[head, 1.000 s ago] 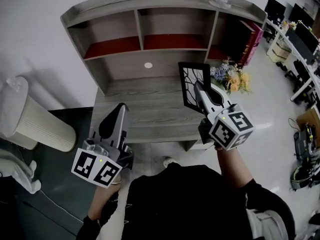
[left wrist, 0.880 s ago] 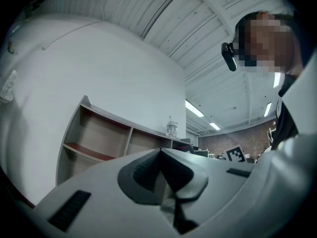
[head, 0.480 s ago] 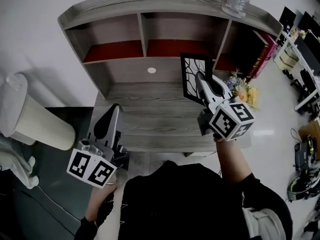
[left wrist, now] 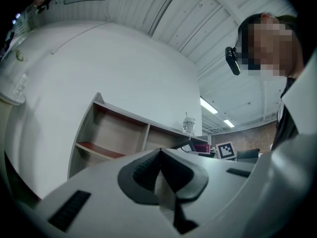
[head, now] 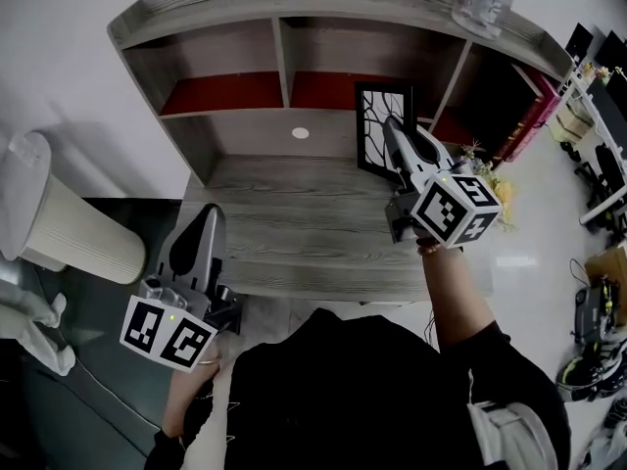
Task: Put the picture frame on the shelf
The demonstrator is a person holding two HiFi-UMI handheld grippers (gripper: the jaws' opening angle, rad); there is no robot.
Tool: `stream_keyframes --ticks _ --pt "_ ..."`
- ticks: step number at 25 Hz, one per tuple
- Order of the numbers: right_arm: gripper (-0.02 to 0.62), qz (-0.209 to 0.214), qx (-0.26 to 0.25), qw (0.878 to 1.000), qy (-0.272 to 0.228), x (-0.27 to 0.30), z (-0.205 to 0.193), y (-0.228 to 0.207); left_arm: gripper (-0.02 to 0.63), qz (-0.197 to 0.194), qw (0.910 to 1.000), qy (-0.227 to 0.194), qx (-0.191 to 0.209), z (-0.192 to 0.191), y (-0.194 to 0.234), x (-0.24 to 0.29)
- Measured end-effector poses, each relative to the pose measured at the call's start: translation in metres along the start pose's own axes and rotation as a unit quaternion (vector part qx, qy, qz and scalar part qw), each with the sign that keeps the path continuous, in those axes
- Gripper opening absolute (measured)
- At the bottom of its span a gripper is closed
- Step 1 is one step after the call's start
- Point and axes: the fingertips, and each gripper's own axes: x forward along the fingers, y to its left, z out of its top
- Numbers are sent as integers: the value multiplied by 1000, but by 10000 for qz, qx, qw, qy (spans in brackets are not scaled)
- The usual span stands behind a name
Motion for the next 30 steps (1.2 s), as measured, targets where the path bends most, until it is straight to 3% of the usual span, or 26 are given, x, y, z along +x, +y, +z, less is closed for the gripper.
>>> stream_keyframes --ticks 3,12,20,30 --pt "32 73 206 9998 30 12 -1 -5 11 103 9999 6 1 -1 5 -3" --pt "32 30 1562 9868 426 54 -16 -34 11 529 9986 -5 58 3 23 -25" --pt "32 -46 905 9950 430 84 -8 -33 10 852 9962 -55 167 13 37 -47" --pt "32 -66 2028 9780 490 112 -16 -44 11 1184 9926 -105 247 20 46 -72"
